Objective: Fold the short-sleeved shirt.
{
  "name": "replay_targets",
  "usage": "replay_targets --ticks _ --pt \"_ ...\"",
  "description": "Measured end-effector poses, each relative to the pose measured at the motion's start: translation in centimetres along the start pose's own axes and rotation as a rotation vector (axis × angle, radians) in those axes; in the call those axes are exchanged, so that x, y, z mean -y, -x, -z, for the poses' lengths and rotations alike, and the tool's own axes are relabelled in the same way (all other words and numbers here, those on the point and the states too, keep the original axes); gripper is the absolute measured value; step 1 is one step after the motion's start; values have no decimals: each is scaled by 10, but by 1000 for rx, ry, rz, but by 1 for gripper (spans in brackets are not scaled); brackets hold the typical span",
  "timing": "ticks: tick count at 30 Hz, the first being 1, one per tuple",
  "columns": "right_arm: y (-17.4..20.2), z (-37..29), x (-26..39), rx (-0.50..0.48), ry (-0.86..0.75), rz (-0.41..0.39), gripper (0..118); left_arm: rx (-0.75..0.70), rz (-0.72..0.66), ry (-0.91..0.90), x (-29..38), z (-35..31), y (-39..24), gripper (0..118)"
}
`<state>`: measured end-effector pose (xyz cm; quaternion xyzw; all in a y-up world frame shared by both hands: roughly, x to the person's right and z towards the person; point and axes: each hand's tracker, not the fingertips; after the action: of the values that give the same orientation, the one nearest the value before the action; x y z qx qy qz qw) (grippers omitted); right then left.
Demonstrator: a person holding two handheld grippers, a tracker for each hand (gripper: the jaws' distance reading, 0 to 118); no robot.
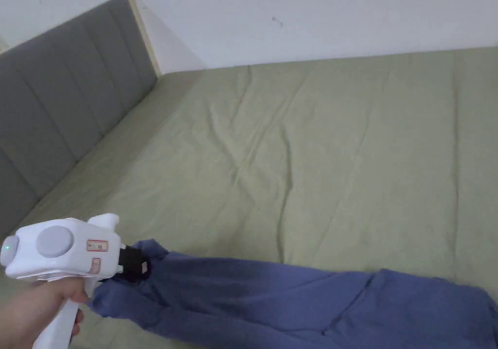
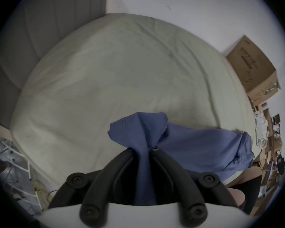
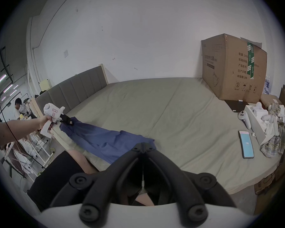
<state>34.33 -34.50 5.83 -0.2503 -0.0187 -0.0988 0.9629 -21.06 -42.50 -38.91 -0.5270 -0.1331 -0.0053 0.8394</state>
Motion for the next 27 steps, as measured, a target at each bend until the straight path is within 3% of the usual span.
replay_targets --ticks 4,10,14,18,19,22,23,26,27 --pt "-1 -3 1 -20 -15 9 0 97 30 37 1 -40 -41 8" --pt "5 -7 3 -62 -41 5 0 233 125 89 2 -71 -158 8" --pt "5 -16 4 -78 -58 12 0 247 178 106 8 -41 -230 8" --pt "-1 -32 7 -54 -55 19 0 241 141 169 9 25 -263 9" --pt "-2 -36 9 -39 -52 13 0 237 139 190 13 35 -270 13" --pt "-9 -45 12 -18 -36 24 0 324 89 226 25 51 -281 80" --pt "-12 -47 14 -9 -35 30 0 380 71 199 27 46 -281 91" --pt "-17 -53 17 9 -38 49 0 482 57 149 26 16 -267 90" --pt "-18 -55 17 10 -40 64 0 446 68 112 24 3 -259 90"
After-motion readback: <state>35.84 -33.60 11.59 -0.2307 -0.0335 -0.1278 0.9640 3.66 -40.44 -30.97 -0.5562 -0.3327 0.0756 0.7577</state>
